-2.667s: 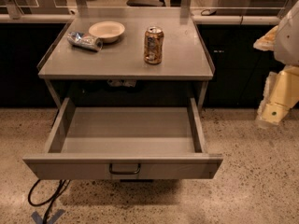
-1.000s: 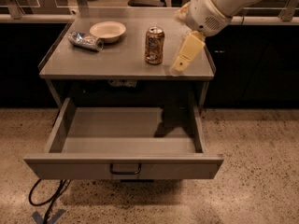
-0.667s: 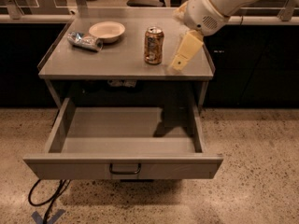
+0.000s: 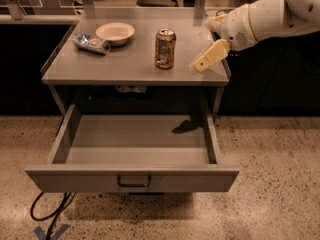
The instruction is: Place orange can into top drawer
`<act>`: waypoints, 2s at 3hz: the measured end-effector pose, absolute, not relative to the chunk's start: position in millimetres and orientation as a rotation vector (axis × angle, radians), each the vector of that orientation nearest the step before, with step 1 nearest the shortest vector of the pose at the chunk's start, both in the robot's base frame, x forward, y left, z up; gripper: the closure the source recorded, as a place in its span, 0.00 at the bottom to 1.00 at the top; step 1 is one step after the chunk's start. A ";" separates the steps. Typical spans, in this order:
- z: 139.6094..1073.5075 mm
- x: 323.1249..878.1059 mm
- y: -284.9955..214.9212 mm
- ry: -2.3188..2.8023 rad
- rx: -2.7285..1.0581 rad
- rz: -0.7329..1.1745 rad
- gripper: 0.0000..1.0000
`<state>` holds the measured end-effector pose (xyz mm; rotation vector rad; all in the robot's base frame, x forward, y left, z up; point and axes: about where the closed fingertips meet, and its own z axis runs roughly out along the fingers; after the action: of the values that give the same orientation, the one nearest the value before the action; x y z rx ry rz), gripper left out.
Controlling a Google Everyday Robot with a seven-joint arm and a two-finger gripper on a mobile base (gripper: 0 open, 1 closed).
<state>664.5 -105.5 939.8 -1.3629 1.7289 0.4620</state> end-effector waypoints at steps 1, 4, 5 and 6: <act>944.7 738.5 -131.3 1.646 -1.075 0.498 0.00; 918.6 750.0 -90.0 1.660 -1.155 0.609 0.00; 912.5 758.7 -65.7 1.659 -1.167 0.660 0.00; 908.1 765.1 -46.9 1.660 -1.169 0.693 0.00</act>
Offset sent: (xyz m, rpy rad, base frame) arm 0.0537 -0.0193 0.0032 0.1757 -0.0522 -0.1064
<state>765.1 -46.9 908.1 -1.1693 1.6601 0.6926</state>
